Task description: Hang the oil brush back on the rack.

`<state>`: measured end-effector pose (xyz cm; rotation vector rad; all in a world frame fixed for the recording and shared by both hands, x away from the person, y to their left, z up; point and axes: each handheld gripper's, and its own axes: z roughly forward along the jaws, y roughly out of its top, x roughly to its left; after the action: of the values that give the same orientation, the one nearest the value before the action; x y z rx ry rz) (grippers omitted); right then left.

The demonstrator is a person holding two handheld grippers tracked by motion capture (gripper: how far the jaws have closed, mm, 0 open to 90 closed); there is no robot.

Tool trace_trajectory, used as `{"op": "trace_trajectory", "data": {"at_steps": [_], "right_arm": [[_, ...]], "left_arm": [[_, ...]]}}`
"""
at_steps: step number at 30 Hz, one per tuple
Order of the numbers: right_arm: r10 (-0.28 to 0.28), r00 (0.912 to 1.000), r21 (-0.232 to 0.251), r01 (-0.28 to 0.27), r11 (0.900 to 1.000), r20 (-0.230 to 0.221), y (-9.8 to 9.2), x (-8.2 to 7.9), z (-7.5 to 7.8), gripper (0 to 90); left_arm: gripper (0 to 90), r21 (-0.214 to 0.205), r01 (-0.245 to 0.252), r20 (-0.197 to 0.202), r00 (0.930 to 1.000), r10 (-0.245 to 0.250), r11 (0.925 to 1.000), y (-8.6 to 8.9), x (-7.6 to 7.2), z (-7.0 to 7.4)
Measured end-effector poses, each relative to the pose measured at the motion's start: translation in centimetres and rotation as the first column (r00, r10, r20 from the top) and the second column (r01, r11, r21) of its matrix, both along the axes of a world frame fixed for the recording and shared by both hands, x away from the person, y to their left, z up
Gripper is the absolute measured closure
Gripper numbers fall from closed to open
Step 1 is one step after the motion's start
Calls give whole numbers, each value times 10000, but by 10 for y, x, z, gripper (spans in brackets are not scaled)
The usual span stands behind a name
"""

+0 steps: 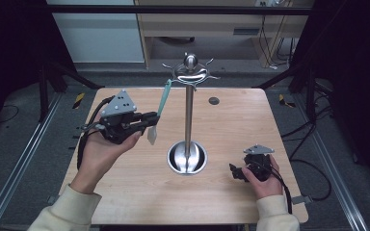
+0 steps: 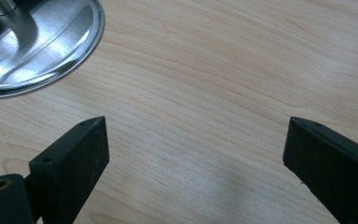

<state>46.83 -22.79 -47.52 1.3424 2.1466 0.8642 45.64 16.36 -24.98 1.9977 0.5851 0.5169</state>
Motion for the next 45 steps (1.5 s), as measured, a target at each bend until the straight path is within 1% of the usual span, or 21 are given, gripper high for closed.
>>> {"op": "trace_trajectory", "data": {"at_steps": [10, 16, 20, 24, 31, 38, 41, 42, 44, 45], "right_arm": [[-2, 10000, 17, 2, 10000, -33, 0, 0, 0, 75], [0, 10000, 14, 0, 10000, -38, 1, 0, 0, 75], [4, 10000, 52, -4, 10000, -42, 1, 0, -1, 75], [42, 10000, 31, -42, 10000, -41, 1, 0, 0, 75], [49, 10000, 21, -49, 10000, -14, 1, 0, 0, 75], [37, 10000, 38, -37, 10000, -11, 1, 0, 0, 75], [71, 10000, 15, -71, 10000, 18, 1, 0, 0, 75], [67, 10000, 19, -67, 10000, 20, 1, 0, 0, 75], [47, 10000, 34, -47, 10000, 15, 1, 0, 0, 75], [46, 10000, 36, -46, 10000, 13, 1, 0, 0, 75]], "left_arm": [[815, 51, 88, -94, 9999, -88, 9999, -4, 3, 0], [815, 75, 87, -78, 9999, -86, 9999, -5, 4, 0], [815, 112, 128, -186, 9997, -126, 9999, -6, 6, 0], [814, 209, 134, -173, 9998, -130, 9997, -8, 7, 0], [814, 177, 142, -223, 9997, -138, 9997, -11, 10, 0], [813, 248, 122, -191, 9997, -117, 9996, -12, 10, 0], [802, 204, 38, -145, 9999, -35, 9998, -11, 10, 0], [786, 183, 10, -129, 9999, -8, 9998, -11, 9, 0], [777, 105, 7, -177, 9998, -5, 9999, -10, 9, 0], [770, 145, 3, -155, 9999, 0, 9999, -10, 8, 1]]}}
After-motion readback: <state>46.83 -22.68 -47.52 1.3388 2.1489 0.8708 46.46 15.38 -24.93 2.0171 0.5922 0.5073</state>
